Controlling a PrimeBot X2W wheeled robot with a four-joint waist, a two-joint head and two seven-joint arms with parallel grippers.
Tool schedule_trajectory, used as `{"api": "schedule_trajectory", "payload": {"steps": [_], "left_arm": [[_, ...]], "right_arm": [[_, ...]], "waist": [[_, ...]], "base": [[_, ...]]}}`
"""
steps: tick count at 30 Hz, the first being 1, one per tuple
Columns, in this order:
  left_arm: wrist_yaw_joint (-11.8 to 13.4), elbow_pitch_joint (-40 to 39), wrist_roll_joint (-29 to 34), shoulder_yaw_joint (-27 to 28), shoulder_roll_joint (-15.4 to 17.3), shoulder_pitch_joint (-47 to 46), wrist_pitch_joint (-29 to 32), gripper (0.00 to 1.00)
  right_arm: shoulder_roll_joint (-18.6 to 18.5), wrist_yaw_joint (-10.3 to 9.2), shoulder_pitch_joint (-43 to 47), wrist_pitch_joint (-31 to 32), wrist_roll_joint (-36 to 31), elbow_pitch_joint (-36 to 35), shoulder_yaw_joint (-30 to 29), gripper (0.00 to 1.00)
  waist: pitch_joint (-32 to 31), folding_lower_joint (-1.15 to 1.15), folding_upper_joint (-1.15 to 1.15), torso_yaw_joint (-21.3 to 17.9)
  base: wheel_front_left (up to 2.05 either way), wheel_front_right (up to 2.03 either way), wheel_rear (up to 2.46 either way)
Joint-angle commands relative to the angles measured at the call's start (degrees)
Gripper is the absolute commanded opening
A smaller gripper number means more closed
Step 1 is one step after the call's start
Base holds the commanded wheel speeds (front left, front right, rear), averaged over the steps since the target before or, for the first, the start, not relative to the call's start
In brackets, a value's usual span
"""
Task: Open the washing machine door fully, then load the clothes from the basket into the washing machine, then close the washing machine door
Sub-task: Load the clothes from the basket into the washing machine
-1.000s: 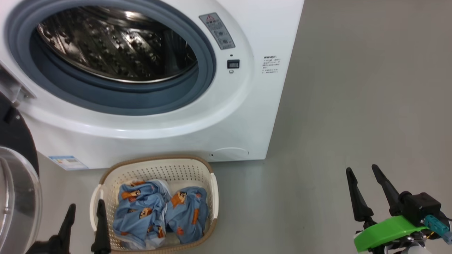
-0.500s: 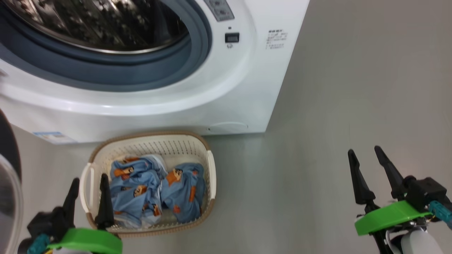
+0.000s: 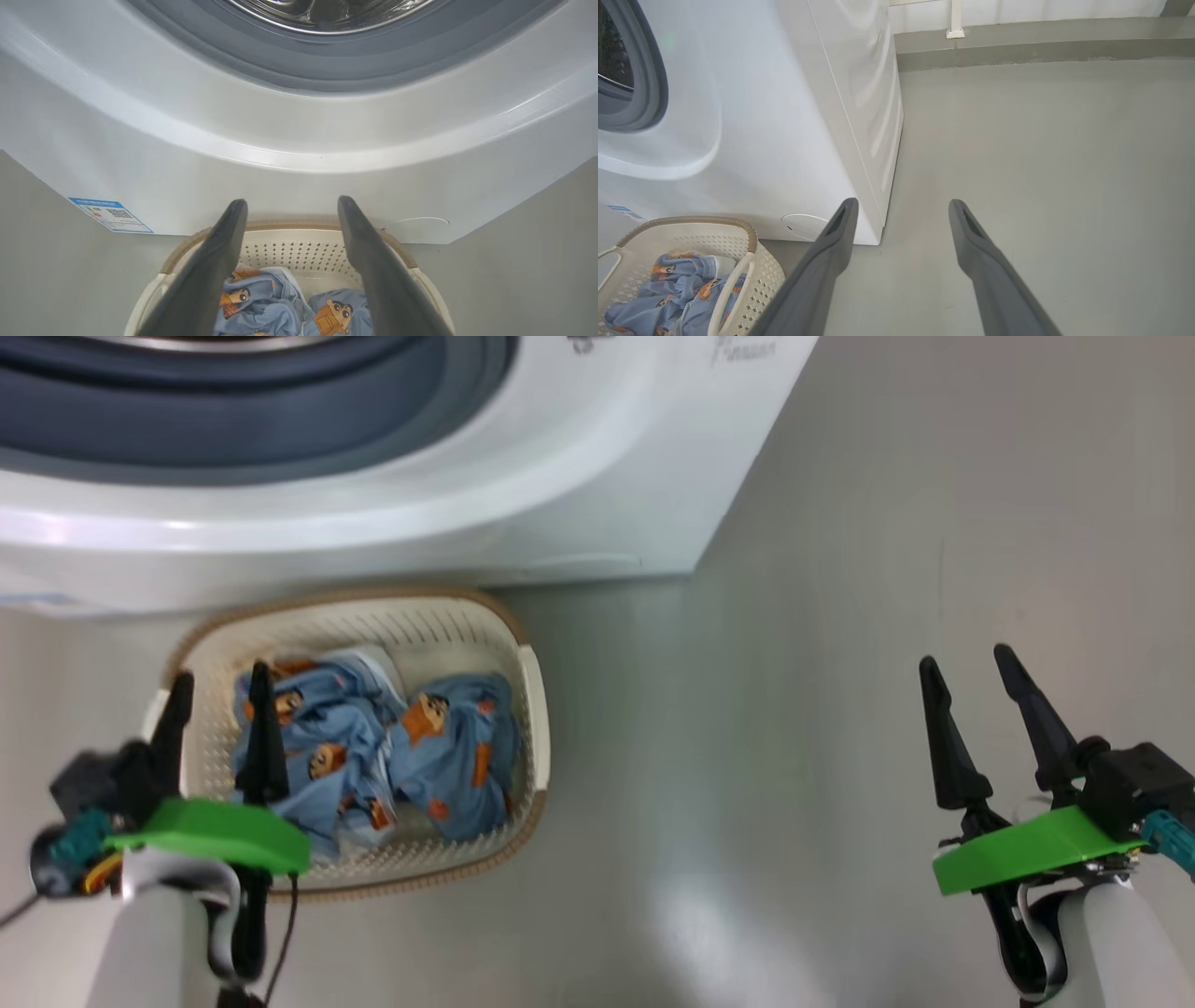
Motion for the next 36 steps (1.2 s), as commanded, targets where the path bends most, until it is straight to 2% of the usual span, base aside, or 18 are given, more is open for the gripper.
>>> {"api": "schedule_trajectory", "payload": {"steps": [1, 9, 23, 36], "left_arm": [[-0.4, -0.2, 0.3, 2.0, 1.9, -0.7, -0.4, 1.0], [-1.1, 9.5, 1.3, 1.6, 4.3, -7.1, -0.4, 1.0], [-1.5, 29.7, 5.5, -4.7, 10.8, -18.0, 0.0, 1.0], [-0.6, 41.0, 4.3, -4.5, 13.1, -25.4, 1.1, 1.0]], "right_arm": [[0.2, 0.09, -0.2, -0.7, -0.5, -1.5, 1.4, 1.0], [0.8, 0.09, -2.0, -0.7, -0.7, -2.3, 1.5, 1.0], [1.8, 0.09, -3.6, -0.7, -0.8, -3.4, 1.5, 1.0], [2.3, 0.09, -3.4, -0.7, -1.1, -4.6, 1.0, 1.0]], "waist": [[4.9, 0.0, 0.0, -1.4], [9.6, 0.0, 0.0, -2.5], [16.3, 0.0, 0.0, -4.7], [20.6, 0.0, 0.0, -5.8]], "base": [[0.0, 0.0, 0.0], [0.0, 0.0, 0.0], [0.0, 0.0, 0.0], [0.0, 0.0, 0.0]]}}
